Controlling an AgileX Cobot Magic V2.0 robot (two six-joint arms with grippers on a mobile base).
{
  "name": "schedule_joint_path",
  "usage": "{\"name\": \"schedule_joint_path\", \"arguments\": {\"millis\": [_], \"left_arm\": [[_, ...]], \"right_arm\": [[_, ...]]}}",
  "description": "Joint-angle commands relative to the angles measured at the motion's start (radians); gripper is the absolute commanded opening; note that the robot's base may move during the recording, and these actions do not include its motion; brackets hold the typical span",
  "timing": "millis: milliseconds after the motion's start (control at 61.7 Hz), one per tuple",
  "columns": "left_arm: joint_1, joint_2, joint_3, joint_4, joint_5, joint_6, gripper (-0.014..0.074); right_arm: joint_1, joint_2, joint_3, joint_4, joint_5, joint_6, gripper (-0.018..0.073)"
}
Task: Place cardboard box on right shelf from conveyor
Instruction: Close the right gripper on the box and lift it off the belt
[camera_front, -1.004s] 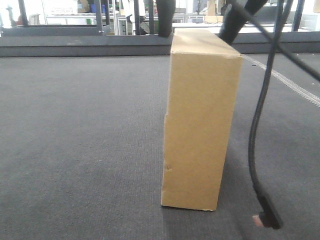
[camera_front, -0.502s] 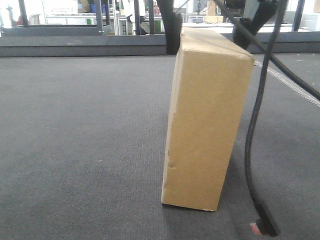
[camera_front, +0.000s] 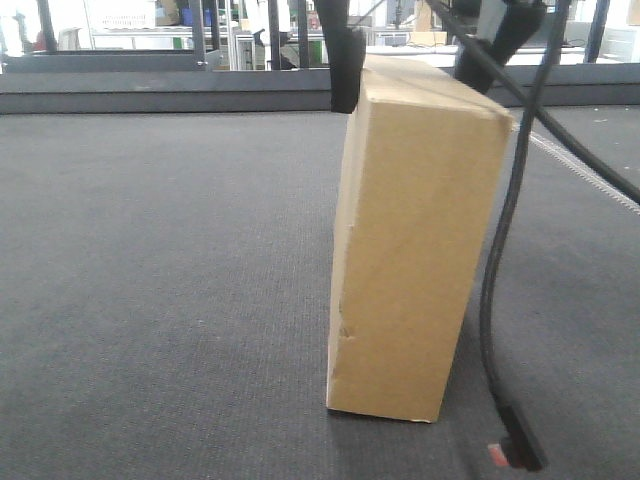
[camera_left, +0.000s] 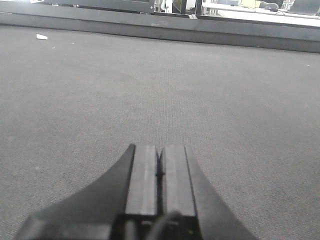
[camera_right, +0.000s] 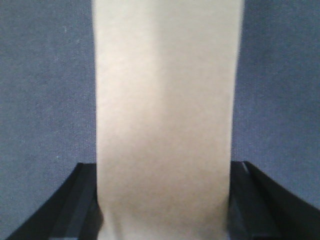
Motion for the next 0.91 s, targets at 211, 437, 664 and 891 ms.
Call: {"name": "schedule_joint_path", "arguments": {"millis": [211,437,664,891], "left_arm": [[0.001,-0.007,-0.003,-0.005,-0.082,-0.003,-0.0119],[0.001,-0.007,-0.003,-0.005,-0.082,-0.003,-0.0119],[0.001,-0.007,-0.003,-0.005,-0.082,-0.003,-0.0119],[0.001,-0.007,-0.003,-0.005,-0.082,-0.003,-0.0119]], "right_arm": [[0.003,-0.067,-0.035,0.028,-0.038,-0.021,0.0029],[-0.014,-0.138,-0.033,0.031,-0.047,-0.19,0.0029],[-0.104,-0.286,0.097,0.038,-0.206,-0.431,0.0029],[-0.253,-0.501,0.346,0.113,-0.488,-0.562,0.0029]]}}
